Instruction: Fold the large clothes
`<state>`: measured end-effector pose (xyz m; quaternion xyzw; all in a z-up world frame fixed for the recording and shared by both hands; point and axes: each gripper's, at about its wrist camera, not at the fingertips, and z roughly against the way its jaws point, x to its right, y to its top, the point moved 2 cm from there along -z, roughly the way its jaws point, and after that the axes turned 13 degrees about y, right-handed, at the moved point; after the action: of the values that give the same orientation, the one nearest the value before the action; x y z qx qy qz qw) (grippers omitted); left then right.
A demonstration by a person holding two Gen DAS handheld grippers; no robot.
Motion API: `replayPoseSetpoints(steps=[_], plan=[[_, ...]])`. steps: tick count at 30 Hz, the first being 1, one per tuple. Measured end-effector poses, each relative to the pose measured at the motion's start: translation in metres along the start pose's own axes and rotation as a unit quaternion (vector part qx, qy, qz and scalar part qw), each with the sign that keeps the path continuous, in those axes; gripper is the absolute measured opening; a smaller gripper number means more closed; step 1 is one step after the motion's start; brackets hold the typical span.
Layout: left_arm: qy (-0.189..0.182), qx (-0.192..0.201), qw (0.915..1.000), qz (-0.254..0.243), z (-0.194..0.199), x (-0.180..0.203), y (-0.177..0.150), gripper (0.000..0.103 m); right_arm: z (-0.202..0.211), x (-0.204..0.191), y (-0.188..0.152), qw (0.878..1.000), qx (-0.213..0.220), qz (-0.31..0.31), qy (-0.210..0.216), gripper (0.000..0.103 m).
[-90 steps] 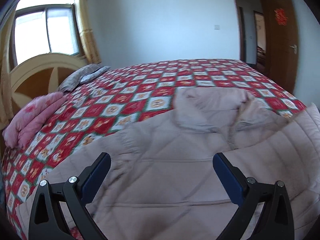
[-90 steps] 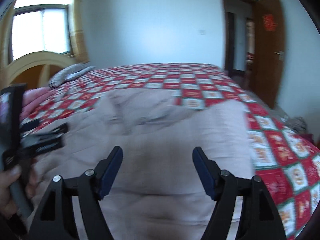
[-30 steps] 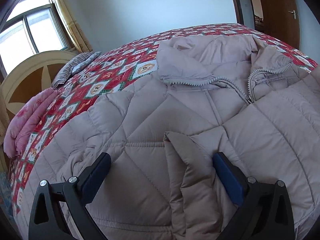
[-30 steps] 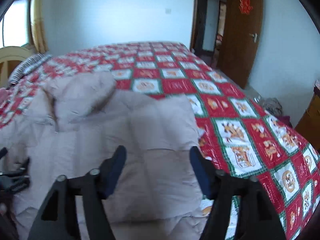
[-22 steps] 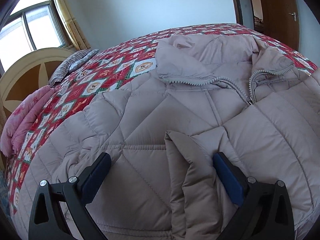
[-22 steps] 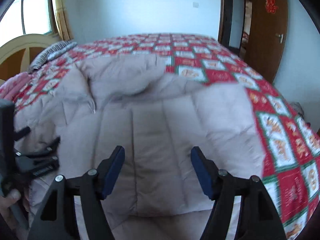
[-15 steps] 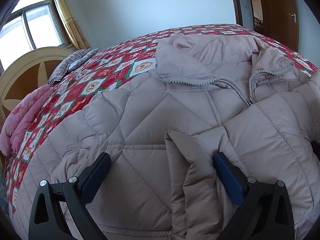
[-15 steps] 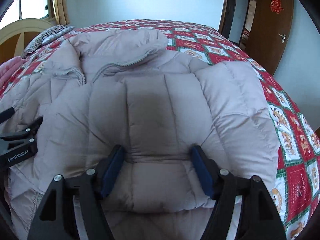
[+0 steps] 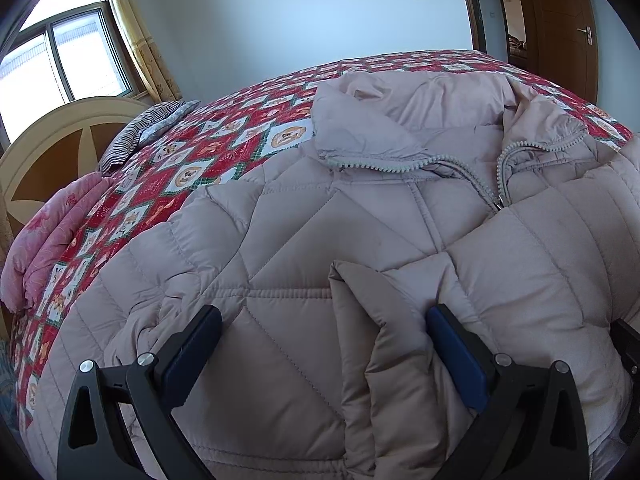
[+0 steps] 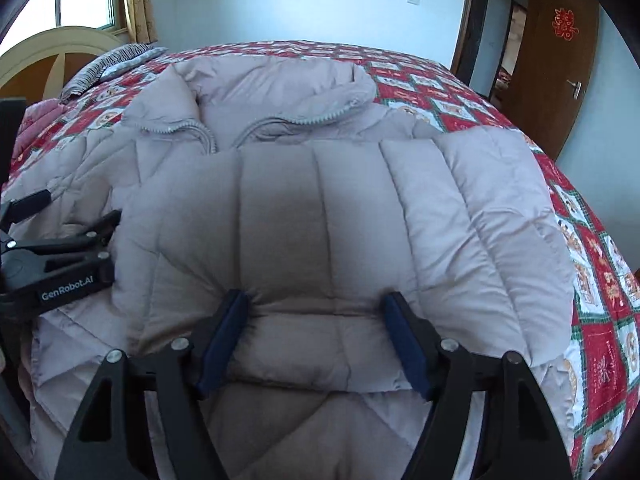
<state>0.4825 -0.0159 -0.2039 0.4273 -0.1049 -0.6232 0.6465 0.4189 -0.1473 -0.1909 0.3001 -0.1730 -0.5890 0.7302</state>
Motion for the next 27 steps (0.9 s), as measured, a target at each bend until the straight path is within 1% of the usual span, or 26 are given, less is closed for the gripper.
replayPoseSetpoints(steps=[2,4,8,9,11,14,17,19,22,24,26,27], plan=[[-0.001,-0.001,1.0000,-0.002,0.000,0.000,0.001,0.102,-0.001,-0.003,-0.001,1.000,0.001,0.006,-0.007,0.075],[-0.008,0.000,0.9999,0.008,0.004,-0.007,0.001,0.102,-0.001,-0.005,-0.002,1.000,0.003,0.004,-0.006,0.075],[0.004,0.014,0.9995,0.030,0.023,-0.042,-0.003,0.102,0.003,-0.002,-0.004,1.000,0.008,0.000,-0.002,0.076],[0.011,0.023,0.9991,0.034,0.029,-0.055,-0.006,0.102,0.003,-0.002,-0.004,1.000,0.009,0.001,-0.003,0.076],[0.043,0.035,0.9979,0.035,0.037,-0.085,-0.015,0.102,0.003,-0.001,-0.004,1.000,0.011,0.001,-0.004,0.077],[0.099,0.033,0.9935,0.047,0.041,-0.140,-0.035,0.102,0.004,-0.002,-0.005,1.000,0.013,0.000,-0.004,0.077],[0.172,0.024,0.9826,0.066,0.043,-0.205,-0.065,0.102,0.005,-0.002,-0.005,1.000,0.015,0.002,-0.007,0.077],[0.215,-0.003,0.9723,0.093,0.043,-0.256,-0.094,0.102,0.006,-0.003,-0.005,1.000,0.016,0.002,-0.007,0.078],[0.237,-0.052,0.9588,0.148,0.046,-0.322,-0.141,0.102,0.006,-0.003,-0.005,1.000,0.016,0.002,-0.008,0.078],[0.240,-0.079,0.9488,0.189,0.048,-0.356,-0.171,0.102,0.006,-0.002,-0.005,1.000,0.017,0.003,-0.008,0.078],[0.239,-0.101,0.9420,0.213,0.045,-0.375,-0.195,0.102,0.007,-0.002,-0.005,1.000,0.018,0.004,-0.010,0.079],[0.237,-0.111,0.9410,0.214,0.040,-0.379,-0.205,0.102,0.007,-0.002,-0.005,1.000,0.018,0.005,-0.011,0.079]])
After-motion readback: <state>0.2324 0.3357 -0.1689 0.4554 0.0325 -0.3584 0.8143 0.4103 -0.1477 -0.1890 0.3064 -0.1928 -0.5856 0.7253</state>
